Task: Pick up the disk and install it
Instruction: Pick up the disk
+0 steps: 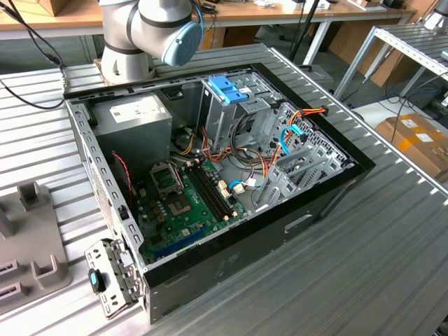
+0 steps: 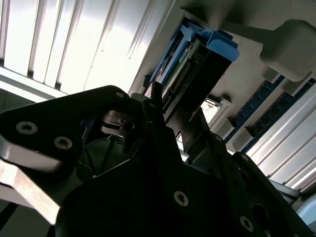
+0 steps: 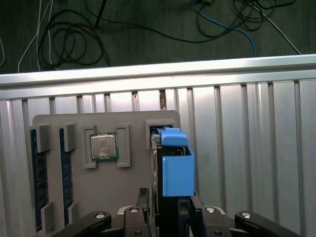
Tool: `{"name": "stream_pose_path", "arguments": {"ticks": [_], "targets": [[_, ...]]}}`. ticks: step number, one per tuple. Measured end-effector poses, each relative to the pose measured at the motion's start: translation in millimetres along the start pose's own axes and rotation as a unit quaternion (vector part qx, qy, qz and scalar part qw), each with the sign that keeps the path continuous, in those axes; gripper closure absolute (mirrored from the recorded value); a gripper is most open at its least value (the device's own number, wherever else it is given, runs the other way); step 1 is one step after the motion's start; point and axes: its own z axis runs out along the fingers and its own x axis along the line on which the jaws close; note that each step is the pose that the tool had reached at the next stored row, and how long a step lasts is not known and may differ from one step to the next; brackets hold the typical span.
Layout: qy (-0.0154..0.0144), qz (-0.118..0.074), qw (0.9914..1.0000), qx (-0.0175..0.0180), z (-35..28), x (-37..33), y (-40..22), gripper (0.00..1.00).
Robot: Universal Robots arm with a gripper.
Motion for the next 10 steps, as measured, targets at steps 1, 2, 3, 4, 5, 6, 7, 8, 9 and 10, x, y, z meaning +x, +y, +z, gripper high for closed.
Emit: {"name": "stream_pose_path", "arguments": {"ticks": [1, 2, 3, 4, 5, 6, 7, 8, 9, 10], "targets": [[-0.0001, -0.006, 0.99998, 0.0000, 0.0, 0.0, 0.0, 0.57], [-0.0002, -0.012, 0.99993, 0.0000, 0.0, 0.0, 0.0, 0.57], [-0.0003, -0.017, 0.99986, 0.0000, -0.1, 0.0, 0.0, 0.57], [-0.0003, -0.017, 0.99986, 0.0000, 0.0, 0.0, 0.0, 0.57], [-0.0003, -0.017, 0.99986, 0.0000, 0.0, 0.0, 0.0, 0.57], [-0.0003, -0.017, 0.99986, 0.0000, 0.0, 0.0, 0.0, 0.57], [-0.0003, -0.017, 0.99986, 0.0000, 0.0, 0.0, 0.0, 0.57], [-0.0003, -0.017, 0.99986, 0.0000, 0.0, 0.0, 0.0, 0.57], [-0.0003, -0.017, 0.99986, 0.0000, 0.0, 0.0, 0.0, 0.57], [-0.0003, -0.017, 0.99985, 0.0000, 0.0, 0.0, 0.0, 0.57]]}}
